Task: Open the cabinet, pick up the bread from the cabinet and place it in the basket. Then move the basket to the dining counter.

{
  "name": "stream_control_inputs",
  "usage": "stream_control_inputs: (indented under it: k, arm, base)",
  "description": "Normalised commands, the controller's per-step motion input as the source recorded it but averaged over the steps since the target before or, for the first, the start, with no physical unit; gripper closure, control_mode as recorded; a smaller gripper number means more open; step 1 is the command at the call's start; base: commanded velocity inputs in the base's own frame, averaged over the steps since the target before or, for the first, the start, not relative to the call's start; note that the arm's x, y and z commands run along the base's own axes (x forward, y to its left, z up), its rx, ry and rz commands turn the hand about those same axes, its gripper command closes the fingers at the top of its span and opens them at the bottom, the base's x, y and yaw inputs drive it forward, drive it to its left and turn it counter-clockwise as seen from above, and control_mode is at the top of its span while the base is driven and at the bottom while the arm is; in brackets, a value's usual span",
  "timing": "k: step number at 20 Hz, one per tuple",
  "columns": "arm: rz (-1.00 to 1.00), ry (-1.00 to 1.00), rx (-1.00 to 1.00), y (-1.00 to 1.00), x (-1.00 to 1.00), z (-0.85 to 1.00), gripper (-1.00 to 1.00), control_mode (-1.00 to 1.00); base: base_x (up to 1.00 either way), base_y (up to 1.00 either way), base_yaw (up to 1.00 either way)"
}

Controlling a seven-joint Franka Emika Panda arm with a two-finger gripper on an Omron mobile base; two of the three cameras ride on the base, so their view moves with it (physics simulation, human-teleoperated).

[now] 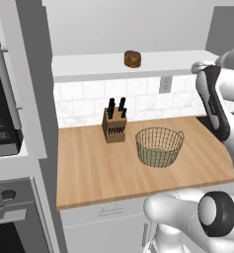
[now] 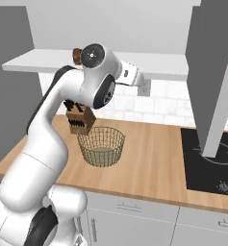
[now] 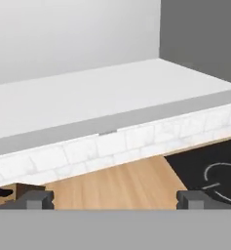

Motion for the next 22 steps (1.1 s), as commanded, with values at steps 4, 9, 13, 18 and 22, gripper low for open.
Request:
stream_control_inputs:
  k: [4, 9, 13, 18, 22]
  arm:
    - [0.16, 0.0, 0.0, 0.59, 0.09, -0.04, -1.0, -1.0]
    - [0.16, 0.0, 0.0, 0.58, 0.0, -0.03, -1.0, -1.0]
    - [0.16, -0.02, 0.0, 0.64, 0.06, 0.0, -1.0, -1.0]
    - [0.15, -0.02, 0.0, 0.49, 0.12, -0.08, -1.0, -1.0]
    - [0.06, -0.07, -0.01, 0.46, 0.1, 0.0, -1.0, -1.0]
  base:
    - [0.0, 0.0, 0.0]
    - [0.0, 0.0, 0.0]
    - [0.0, 0.0, 0.0]
    - [0.0, 0.0, 0.0]
    - [0.0, 0.0, 0.0]
